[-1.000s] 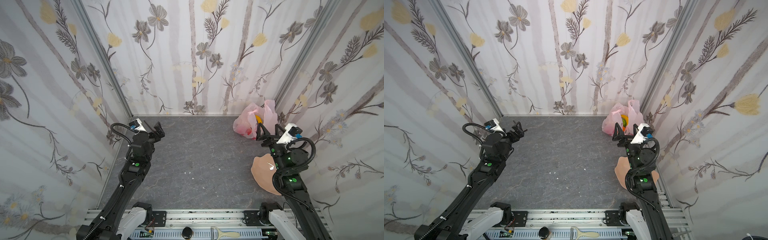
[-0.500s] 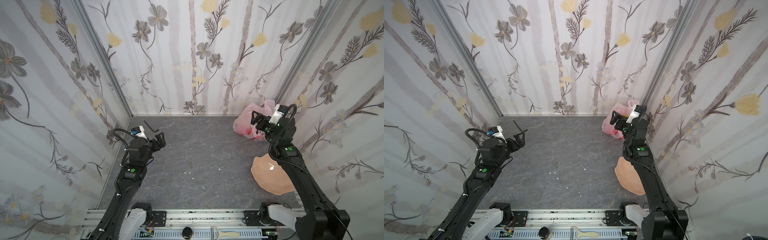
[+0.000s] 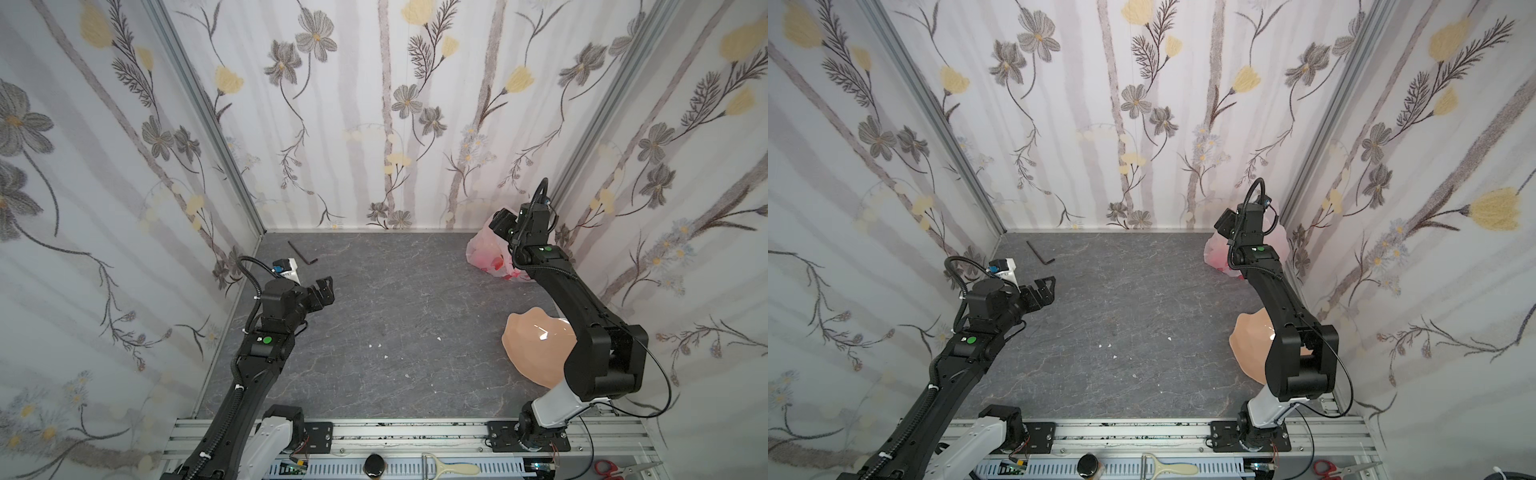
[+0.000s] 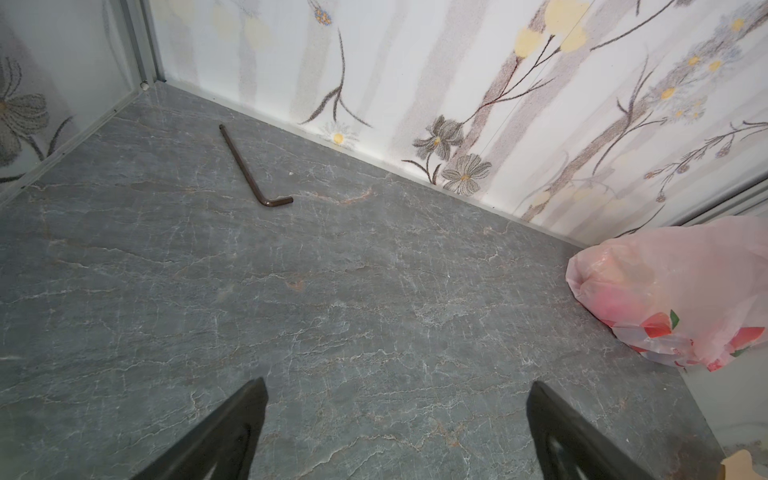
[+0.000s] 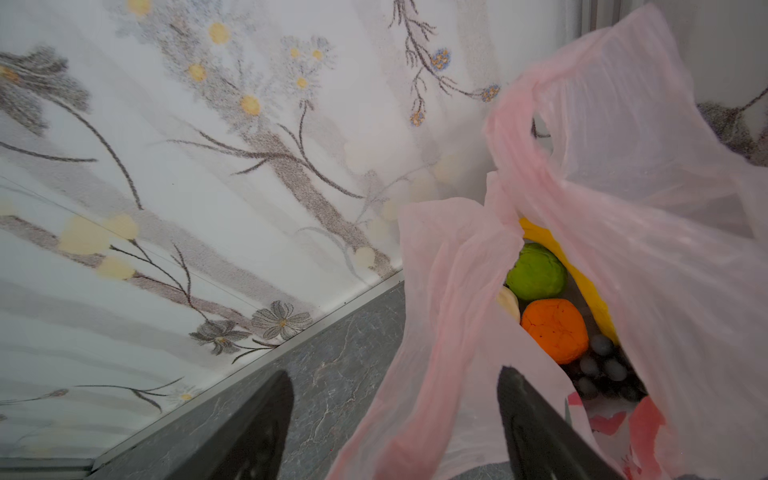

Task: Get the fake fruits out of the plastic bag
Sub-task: 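Grasp the pink bag's handle with the right gripper and drag it toward the center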

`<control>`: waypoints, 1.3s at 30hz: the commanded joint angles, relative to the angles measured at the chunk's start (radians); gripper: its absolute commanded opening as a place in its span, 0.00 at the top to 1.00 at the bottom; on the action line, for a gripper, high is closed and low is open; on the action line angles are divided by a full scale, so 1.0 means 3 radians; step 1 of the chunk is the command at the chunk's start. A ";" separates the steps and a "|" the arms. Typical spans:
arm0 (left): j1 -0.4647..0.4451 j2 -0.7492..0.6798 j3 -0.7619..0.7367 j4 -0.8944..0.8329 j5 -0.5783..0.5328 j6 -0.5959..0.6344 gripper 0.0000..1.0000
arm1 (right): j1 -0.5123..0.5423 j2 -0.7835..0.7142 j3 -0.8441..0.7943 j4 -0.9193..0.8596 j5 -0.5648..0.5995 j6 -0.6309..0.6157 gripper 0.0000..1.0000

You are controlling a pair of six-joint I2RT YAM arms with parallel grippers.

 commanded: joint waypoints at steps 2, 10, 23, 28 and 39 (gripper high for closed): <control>0.0002 -0.0033 -0.0025 0.0011 -0.0112 0.0020 0.00 | 0.0046 0.0185 0.0198 -0.0156 0.0229 0.0072 0.68; 0.0004 -0.0201 -0.0061 -0.0039 -0.0399 0.0006 0.00 | 0.0268 0.0283 0.0511 -0.0412 0.0302 -0.0137 1.00; 0.0007 -0.0262 -0.0077 -0.0079 -0.0533 -0.0087 0.00 | 0.1157 0.0201 0.1007 -0.1040 -0.0162 -0.0886 1.00; 0.0005 -0.0252 -0.0087 -0.0080 -0.0557 -0.0132 0.00 | 0.1597 0.0183 0.1142 -0.1339 -0.0095 -0.0974 1.00; 0.0008 -0.0237 -0.0177 -0.0077 -0.0863 -0.0279 0.00 | 0.2602 0.0209 0.1223 -0.1724 0.0206 -0.0820 1.00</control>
